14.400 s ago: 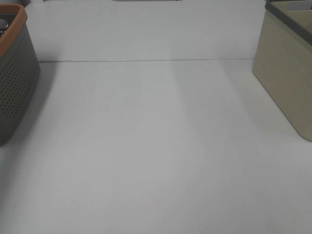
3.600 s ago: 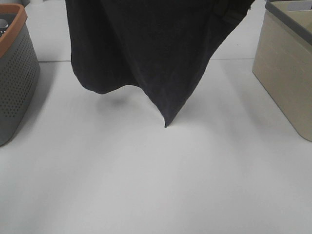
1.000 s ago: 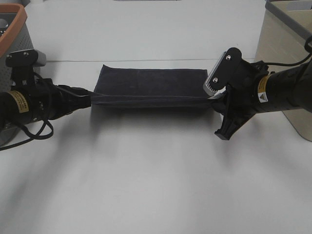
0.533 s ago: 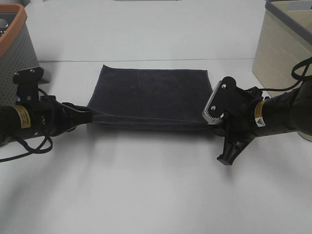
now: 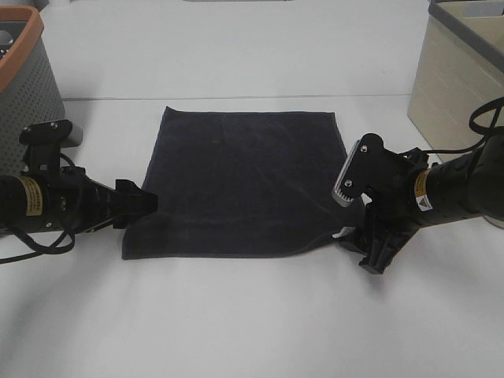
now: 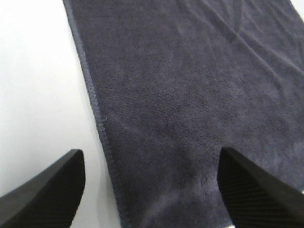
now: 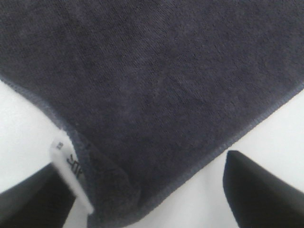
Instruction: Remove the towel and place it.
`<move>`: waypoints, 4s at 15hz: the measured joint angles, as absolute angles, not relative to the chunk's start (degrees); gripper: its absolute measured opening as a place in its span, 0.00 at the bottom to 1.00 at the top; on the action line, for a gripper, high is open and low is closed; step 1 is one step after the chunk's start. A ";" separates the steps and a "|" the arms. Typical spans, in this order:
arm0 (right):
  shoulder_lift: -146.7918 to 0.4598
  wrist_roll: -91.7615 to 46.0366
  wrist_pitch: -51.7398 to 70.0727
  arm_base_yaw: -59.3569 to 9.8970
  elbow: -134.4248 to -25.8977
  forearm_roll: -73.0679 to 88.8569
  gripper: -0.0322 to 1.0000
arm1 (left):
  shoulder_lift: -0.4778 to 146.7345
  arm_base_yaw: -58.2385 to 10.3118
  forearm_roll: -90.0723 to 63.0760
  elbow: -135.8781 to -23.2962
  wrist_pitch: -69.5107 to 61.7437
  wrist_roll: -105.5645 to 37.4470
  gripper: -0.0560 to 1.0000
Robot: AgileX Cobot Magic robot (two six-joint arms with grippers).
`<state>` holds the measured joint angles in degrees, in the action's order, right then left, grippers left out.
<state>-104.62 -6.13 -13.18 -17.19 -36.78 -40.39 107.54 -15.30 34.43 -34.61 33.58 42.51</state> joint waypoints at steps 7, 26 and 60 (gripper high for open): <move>-95.68 -5.90 2.41 -25.84 -36.67 -37.99 0.88 | 98.38 -15.30 58.96 -40.34 18.56 72.42 0.75; -83.08 16.84 40.22 -26.81 -74.03 -26.64 0.86 | 96.14 -14.44 97.29 -79.07 -5.04 93.39 0.70; -57.98 0.00 61.65 -10.83 -49.62 -4.76 0.78 | 49.10 -1.72 1.32 -39.94 -57.87 5.96 0.71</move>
